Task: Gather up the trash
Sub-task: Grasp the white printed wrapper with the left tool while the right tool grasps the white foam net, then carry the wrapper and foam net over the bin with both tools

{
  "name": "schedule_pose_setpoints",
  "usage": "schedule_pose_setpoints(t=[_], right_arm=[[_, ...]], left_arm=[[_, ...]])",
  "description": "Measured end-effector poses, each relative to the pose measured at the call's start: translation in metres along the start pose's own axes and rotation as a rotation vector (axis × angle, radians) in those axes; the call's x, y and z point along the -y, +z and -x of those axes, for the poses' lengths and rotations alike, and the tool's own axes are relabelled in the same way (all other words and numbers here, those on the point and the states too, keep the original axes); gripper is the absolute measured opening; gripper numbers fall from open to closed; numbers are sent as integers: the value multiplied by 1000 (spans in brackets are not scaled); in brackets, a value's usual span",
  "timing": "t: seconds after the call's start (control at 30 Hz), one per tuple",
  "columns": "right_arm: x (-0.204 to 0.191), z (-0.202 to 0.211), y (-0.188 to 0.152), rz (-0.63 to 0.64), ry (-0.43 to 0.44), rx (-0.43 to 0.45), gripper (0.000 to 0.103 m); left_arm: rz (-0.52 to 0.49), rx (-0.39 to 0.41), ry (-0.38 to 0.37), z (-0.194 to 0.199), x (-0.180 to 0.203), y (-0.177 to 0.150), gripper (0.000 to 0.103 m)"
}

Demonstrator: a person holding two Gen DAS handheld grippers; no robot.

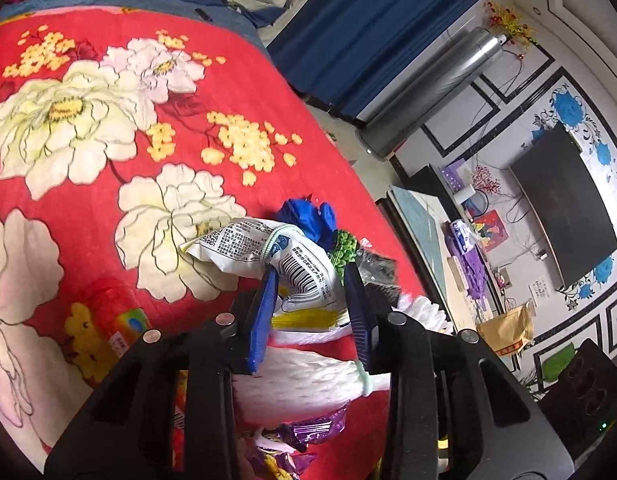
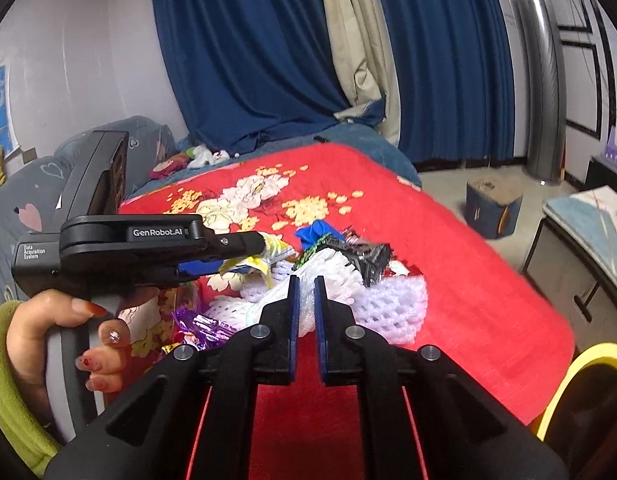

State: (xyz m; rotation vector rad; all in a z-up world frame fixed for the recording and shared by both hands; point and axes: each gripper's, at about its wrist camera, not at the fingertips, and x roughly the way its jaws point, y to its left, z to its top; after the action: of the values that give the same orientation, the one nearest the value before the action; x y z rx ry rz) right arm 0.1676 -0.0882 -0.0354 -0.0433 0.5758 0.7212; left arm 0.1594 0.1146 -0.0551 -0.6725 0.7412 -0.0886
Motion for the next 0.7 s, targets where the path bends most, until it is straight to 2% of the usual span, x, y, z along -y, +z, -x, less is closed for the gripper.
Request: schedule_pose_setpoints(t=[0.37, 0.7], right_arm=[[4, 31, 11, 19, -22, 100, 7], [20, 59, 25, 15, -72, 181, 7]], left_arm=[[-87, 109, -28, 35, 22, 10, 26], [-155, 138, -50, 46, 41, 8, 26]])
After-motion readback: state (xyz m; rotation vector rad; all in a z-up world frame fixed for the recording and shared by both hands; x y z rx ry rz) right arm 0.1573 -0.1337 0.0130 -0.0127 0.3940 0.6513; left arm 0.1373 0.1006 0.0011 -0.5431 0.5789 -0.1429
